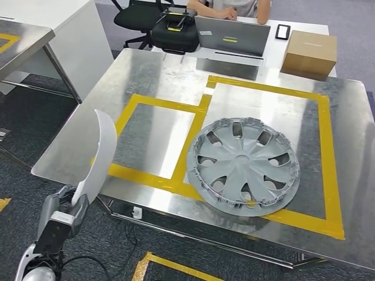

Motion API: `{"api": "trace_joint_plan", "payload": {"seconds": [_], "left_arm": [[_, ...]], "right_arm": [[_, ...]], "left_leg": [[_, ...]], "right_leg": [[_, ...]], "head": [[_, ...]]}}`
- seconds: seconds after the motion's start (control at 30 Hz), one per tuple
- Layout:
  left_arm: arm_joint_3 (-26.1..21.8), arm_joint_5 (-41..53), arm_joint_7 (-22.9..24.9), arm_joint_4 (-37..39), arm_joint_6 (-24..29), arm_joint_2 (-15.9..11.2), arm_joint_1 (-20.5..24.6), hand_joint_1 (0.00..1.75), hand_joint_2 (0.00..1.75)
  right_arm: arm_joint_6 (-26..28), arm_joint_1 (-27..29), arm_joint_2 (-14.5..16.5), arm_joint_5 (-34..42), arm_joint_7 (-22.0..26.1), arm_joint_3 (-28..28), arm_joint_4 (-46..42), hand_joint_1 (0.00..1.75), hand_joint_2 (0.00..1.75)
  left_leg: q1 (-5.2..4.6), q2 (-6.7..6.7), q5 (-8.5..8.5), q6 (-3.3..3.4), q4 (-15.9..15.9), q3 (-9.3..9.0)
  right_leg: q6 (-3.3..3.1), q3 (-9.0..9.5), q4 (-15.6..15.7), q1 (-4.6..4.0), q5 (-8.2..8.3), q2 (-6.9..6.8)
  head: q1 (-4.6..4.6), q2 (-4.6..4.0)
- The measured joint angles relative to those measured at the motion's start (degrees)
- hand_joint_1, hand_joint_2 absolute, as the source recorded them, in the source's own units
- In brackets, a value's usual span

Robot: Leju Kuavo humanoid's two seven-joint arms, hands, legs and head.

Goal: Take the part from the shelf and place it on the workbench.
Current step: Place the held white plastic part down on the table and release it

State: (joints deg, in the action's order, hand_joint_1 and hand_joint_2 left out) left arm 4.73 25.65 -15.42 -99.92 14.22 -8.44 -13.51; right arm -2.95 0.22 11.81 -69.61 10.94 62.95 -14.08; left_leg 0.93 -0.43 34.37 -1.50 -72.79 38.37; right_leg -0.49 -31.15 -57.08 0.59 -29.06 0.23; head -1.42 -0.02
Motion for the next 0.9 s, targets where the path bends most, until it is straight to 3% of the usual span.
{"api": "trace_joint_plan", "payload": {"seconds": [0.07,0.13,0.27,0.33,0.4,0.43,0.47,0.5,0.6,0.67,0.8,0.83,0.9], "left_arm": [[-1.4,1.5,0.5,1.5,-2.0,-1.2,1.0,1.75,1.75],[-2.5,3.2,1.0,3.3,-3.9,-2.4,2.5,1.75,1.75],[-3.0,6.9,1.9,6.8,-7.2,-5.1,5.7,1.75,1.75],[-2.6,9.1,2.3,8.9,-8.6,-6.3,8.3,1.75,1.75],[-1.7,11.4,2.8,11.4,-9.9,-7.6,11.5,1.75,1.75],[-0.8,12.6,3.0,12.8,-10.5,-8.2,13.2,1.75,1.75],[0.2,13.7,3.1,14.2,-11.1,-8.7,15.0,1.75,1.75],[1.4,14.7,3.2,15.5,-11.6,-9.3,16.8,1.75,1.75],[5.0,16.8,3.4,18.5,-12.9,-10.3,22.2,1.75,1.75],[7.6,17.4,3.6,20.2,-14.1,-10.6,26.0,1.75,1.75],[13.7,18.0,3.7,22.8,-17.0,-10.5,33.3,1.75,1.75],[15.1,18.4,3.7,23.3,-17.5,-10.4,35.2,1.75,1.75],[18.5,19.4,3.9,24.2,-18.8,-10.1,39.2,1.75,1.75]], "right_arm": [[-0.2,-0.1,-0.2,-0.6,0.0,0.0,0.0,0.00,0.00],[-0.3,-0.3,-0.4,-1.1,0.0,0.0,0.0,0.00,0.00],[-0.5,-0.5,-1.1,-1.9,0.0,0.0,0.0,0.00,0.00],[-0.6,-0.8,-1.5,-2.3,0.1,0.0,0.0,0.00,0.00],[-0.7,-1.0,-1.8,-2.7,0.1,0.0,0.0,0.00,0.00],[-0.9,-1.1,-2.0,-3.0,0.2,0.0,0.1,0.00,0.00],[-1.0,-1.1,-2.2,-3.2,0.2,0.0,0.1,0.00,0.00],[-1.1,-1.2,-2.3,-3.4,0.2,0.0,0.1,0.00,0.00],[-1.2,-1.5,-2.8,-3.9,0.2,-0.1,0.1,0.00,0.00],[-1.2,-1.7,-2.9,-4.2,0.2,-0.1,0.1,0.00,0.00],[-1.2,-2.0,-3.1,-4.8,0.2,-0.2,0.2,0.00,0.00],[-1.2,-2.1,-3.1,-5.0,0.1,-0.2,0.3,0.00,0.00],[-1.2,-2.2,-3.1,-5.4,0.0,-0.2,0.4,0.00,0.00]], "left_leg": [[0.27,0.02,-4.15,-0.17,7.4,-3.39],[0.24,-0.02,-6.09,0.09,13.3,-5.99],[0.09,-0.02,-6.33,1.60,14.6,-6.18],[0.23,0.03,-6.66,2.38,14.9,-6.07],[0.10,0.05,-6.78,2.75,14.9,-5.82],[0.02,0.05,-6.81,2.80,14.9,-5.74],[-0.06,0.05,-6.84,2.83,14.9,-5.71],[-0.12,0.02,-6.85,2.84,14.8,-5.72],[-0.33,-0.03,-6.83,2.63,14.7,-5.79],[-0.44,-0.03,-6.95,2.11,14.6,-5.56],[-0.31,0.01,-6.52,0.84,13.9,-5.03],[-0.27,0.05,-5.34,0.57,12.1,-4.23],[-0.18,0.10,-1.86,0.13,5.0,-1.01]], "right_leg": [[0.29,0.23,-0.1,-0.01,-0.18,0.04],[0.86,0.18,-0.3,-0.21,-0.38,0.07],[2.10,-0.39,-0.6,-0.17,-0.66,-0.01],[2.50,-2.39,-4.3,-0.07,-2.90,-0.02],[2.67,-6.23,-12.0,-0.05,-6.40,-0.03],[2.71,-7.96,-15.3,-0.05,-7.44,-0.03],[2.68,-8.86,-16.9,-0.06,-7.43,-0.03],[2.57,-8.64,-16.2,-0.07,-6.29,-0.04],[1.81,-3.46,-5.0,-0.20,-0.73,-0.17],[1.46,-1.42,-0.8,-0.40,0.36,-0.25],[0.53,-1.15,-0.1,-0.28,0.99,-0.24],[0.26,-1.09,0.1,-0.13,1.17,-0.28],[0.05,-1.07,0.2,-0.07,1.25,-0.41]], "head": [[0.01,0.00],[0.04,0.00],[0.12,0.00],[0.28,0.00],[0.40,0.00],[0.39,0.00],[0.40,0.00],[0.40,0.00],[0.38,0.00],[0.35,0.00],[0.24,0.00],[0.16,0.00],[0.06,0.00]]}}
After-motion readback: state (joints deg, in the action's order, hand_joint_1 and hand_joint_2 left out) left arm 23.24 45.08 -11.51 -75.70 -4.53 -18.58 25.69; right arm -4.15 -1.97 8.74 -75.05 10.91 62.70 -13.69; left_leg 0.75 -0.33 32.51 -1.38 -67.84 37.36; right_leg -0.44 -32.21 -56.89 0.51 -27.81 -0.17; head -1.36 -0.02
